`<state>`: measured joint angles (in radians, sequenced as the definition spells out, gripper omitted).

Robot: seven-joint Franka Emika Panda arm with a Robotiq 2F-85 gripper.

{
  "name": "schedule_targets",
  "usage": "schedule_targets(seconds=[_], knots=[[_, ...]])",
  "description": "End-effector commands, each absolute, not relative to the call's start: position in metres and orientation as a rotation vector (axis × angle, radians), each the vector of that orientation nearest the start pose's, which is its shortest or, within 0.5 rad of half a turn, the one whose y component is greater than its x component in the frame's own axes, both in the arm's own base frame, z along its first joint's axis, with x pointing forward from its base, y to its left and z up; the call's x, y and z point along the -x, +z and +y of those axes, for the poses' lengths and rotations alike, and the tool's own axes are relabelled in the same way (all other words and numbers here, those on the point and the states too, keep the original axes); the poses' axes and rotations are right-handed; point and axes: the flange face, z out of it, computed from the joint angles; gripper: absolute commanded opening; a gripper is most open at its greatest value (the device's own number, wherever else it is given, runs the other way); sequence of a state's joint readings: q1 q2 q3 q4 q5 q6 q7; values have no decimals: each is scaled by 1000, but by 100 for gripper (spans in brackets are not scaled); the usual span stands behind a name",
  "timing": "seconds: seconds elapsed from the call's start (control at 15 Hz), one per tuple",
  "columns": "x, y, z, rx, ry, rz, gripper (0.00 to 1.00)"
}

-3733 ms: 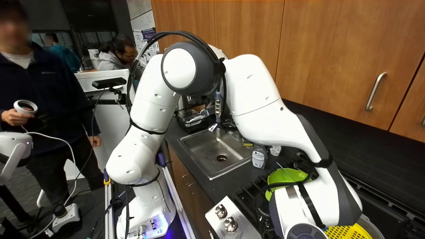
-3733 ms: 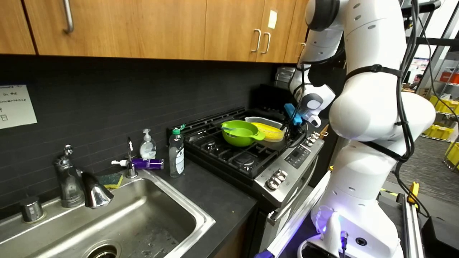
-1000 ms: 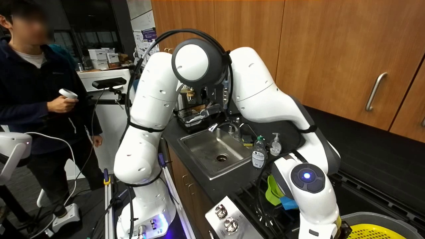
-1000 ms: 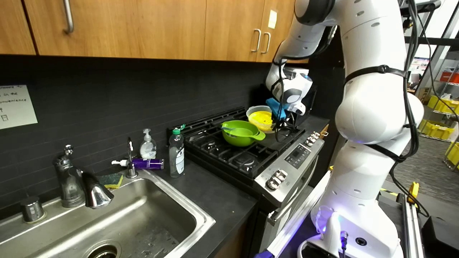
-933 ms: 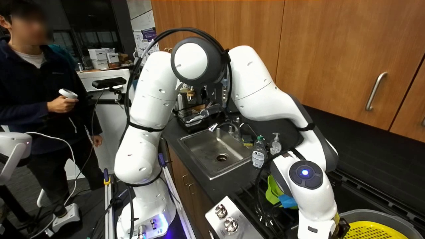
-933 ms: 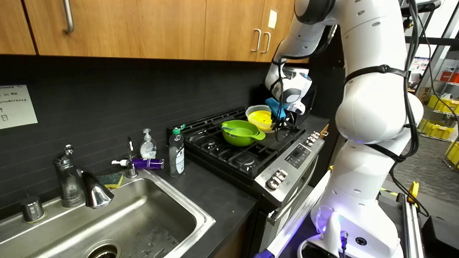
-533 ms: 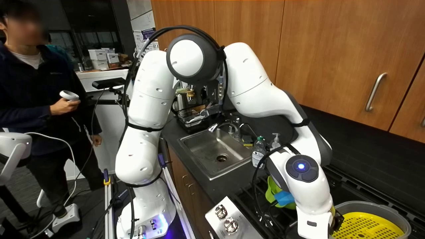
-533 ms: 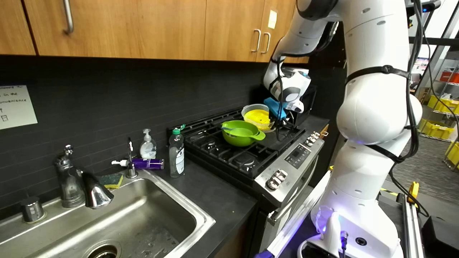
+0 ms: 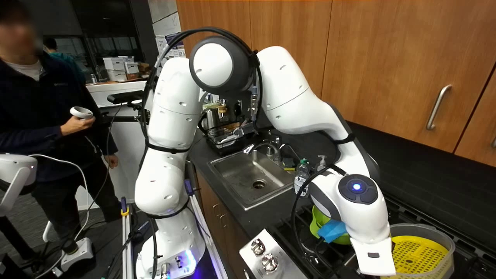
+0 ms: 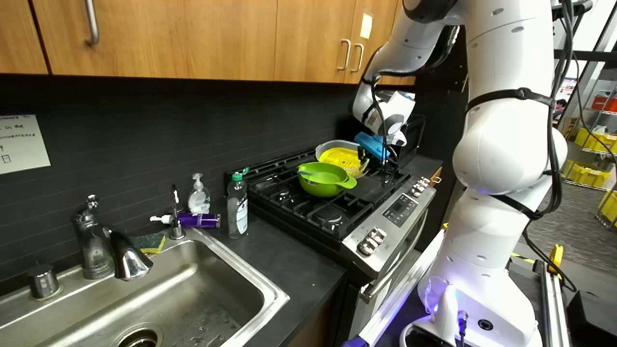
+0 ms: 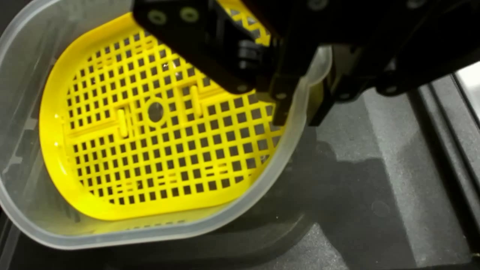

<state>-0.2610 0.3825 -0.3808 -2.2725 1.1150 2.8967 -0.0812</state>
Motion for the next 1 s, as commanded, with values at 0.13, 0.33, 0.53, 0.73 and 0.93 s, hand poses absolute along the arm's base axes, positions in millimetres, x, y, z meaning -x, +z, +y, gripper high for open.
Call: schedule_targets(seconds=[0.13,0.33,0.53,0.73,0.93], knots=[[-394,234,-360,2224,-515,1900,5],[-398,232,-359,2312,-349,1801,5],[-405,243,-364,2379,-227,1724,5],[-412,257,-371,2401,-163,1690,5],[-415,266,-376,2330,-199,1736,5]])
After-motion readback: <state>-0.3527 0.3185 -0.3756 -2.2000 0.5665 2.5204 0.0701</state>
